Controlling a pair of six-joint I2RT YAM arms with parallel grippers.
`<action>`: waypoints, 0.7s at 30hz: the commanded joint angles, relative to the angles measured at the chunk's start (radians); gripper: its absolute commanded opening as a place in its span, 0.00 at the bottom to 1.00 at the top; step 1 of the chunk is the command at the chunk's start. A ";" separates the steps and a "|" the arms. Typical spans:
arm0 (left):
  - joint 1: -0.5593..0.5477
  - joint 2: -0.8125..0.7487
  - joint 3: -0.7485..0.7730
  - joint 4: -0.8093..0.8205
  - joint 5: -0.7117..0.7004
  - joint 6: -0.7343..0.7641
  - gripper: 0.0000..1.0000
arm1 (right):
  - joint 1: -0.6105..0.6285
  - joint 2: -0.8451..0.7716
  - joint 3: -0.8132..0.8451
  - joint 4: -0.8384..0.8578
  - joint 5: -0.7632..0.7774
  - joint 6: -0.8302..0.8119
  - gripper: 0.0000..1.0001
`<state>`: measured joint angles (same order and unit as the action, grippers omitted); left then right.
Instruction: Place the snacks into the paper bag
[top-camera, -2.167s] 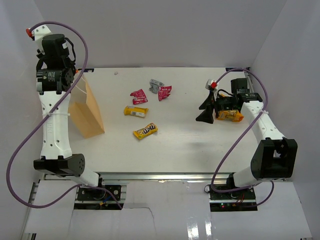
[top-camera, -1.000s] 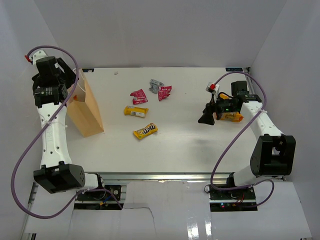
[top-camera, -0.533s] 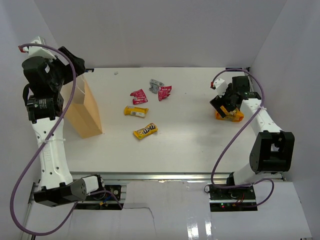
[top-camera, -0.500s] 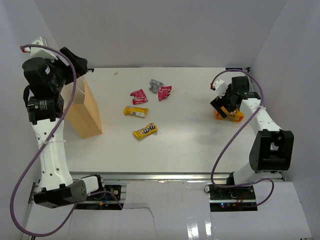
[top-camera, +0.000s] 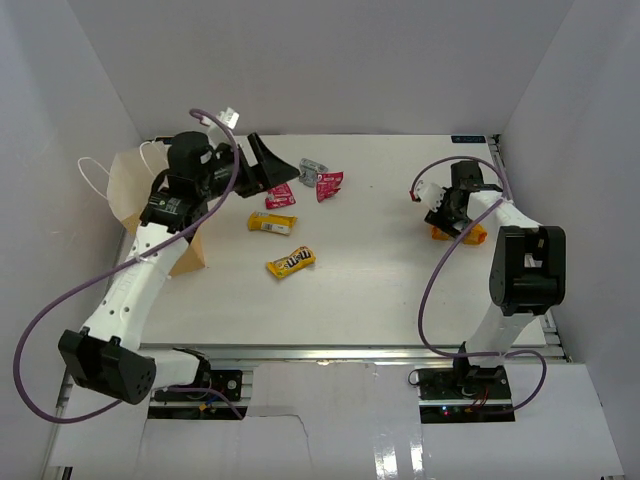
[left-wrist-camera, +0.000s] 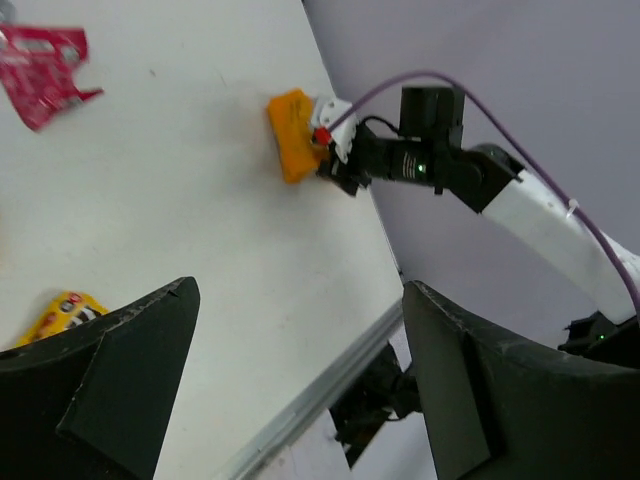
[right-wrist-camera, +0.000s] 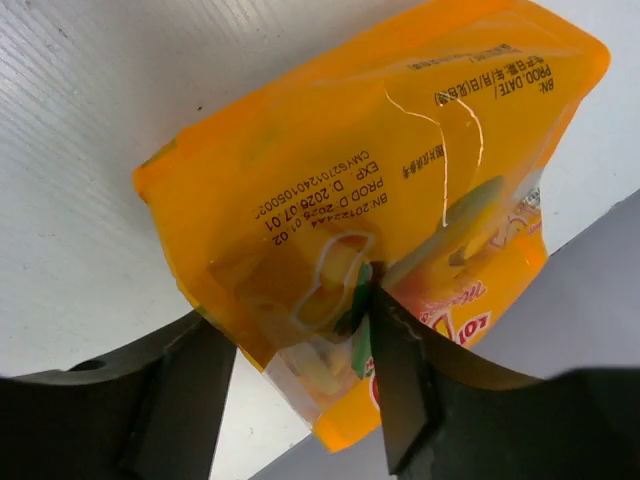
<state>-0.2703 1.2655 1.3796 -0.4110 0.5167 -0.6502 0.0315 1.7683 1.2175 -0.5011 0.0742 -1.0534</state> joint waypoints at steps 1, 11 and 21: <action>-0.092 0.009 -0.074 0.138 -0.023 -0.147 0.92 | -0.015 0.005 0.019 -0.023 -0.034 -0.050 0.55; -0.271 0.222 -0.163 0.345 -0.060 -0.354 0.93 | -0.070 -0.246 -0.029 -0.152 -0.592 -0.002 0.08; -0.334 0.457 -0.036 0.391 0.011 -0.420 0.97 | -0.065 -0.362 0.025 -0.283 -1.137 0.053 0.08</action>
<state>-0.5861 1.7309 1.2842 -0.0669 0.4915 -1.0313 -0.0311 1.4410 1.1812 -0.7727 -0.8032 -1.0309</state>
